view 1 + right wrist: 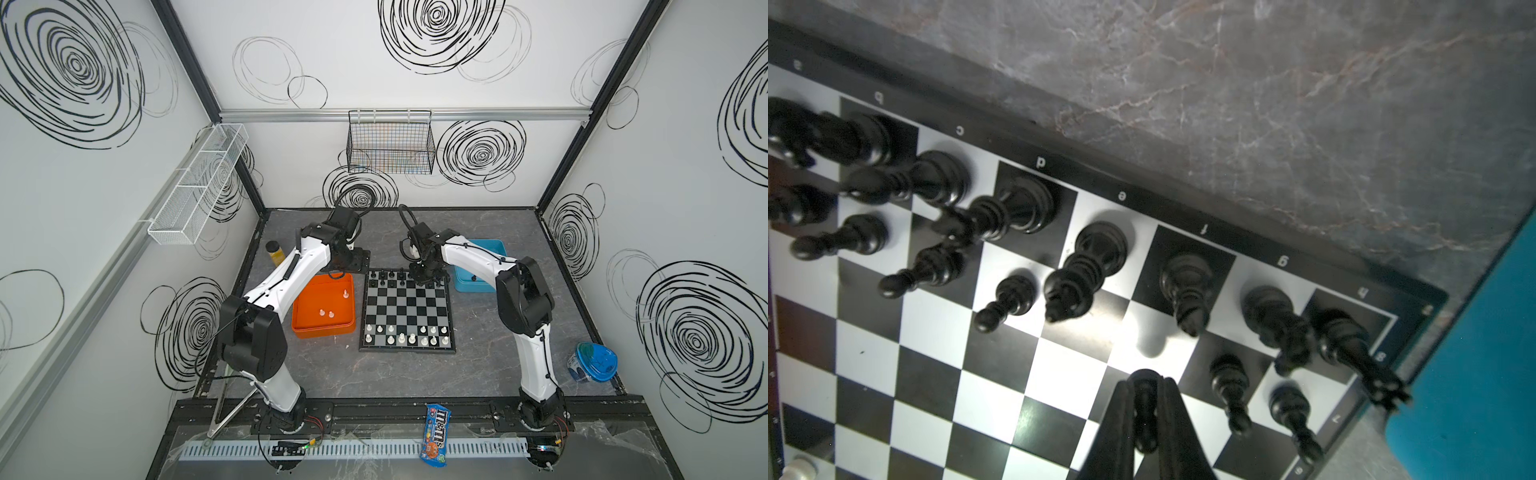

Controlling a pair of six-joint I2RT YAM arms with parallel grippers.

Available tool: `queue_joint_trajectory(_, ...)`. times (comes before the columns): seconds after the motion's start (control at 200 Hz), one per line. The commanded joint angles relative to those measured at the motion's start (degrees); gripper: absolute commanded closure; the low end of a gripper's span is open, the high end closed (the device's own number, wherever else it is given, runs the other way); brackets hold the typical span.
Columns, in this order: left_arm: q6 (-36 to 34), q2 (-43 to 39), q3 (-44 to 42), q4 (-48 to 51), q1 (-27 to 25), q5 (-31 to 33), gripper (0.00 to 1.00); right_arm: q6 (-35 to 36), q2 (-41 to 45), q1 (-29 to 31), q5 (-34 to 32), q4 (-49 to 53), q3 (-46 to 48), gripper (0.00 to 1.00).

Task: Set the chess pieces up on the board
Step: 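Lower the black pawn onto a far-side square and open the right gripper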

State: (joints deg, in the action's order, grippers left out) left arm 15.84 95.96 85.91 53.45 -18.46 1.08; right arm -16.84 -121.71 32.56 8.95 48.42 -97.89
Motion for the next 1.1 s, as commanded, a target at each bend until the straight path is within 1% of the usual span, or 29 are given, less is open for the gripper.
queue_joint_trajectory(0.0, -0.6, 0.54, -0.52, -0.69, 0.7, -0.42, 0.05, 0.16, -1.55, -0.47, -1.22, 0.17, -1.05, 0.86)
queue_joint_trajectory(0.73, -0.73, 1.16, -0.3, -0.75, 0.79, -0.42, 0.05, 0.4, -4.07, -0.97, -0.6, 0.7, -4.72, 0.86)
queue_joint_trajectory(0.951, -0.8, 1.24, -0.39, -0.89, 0.85, -0.5, 0.05, 0.52, -4.24, -1.0, -0.65, 0.86, -4.46, 0.86)
queue_joint_trajectory(1.031, -0.78, 1.33, -0.39, -0.89, 0.88, -0.55, 0.05, 0.43, -4.15, -1.0, -0.77, 0.84, -4.33, 0.86)
queue_joint_trajectory(1.096, -0.78, 1.33, -0.39, -0.94, 0.86, -0.53, 0.05, 0.43, -4.15, -0.99, -0.89, 0.83, -4.33, 0.84)
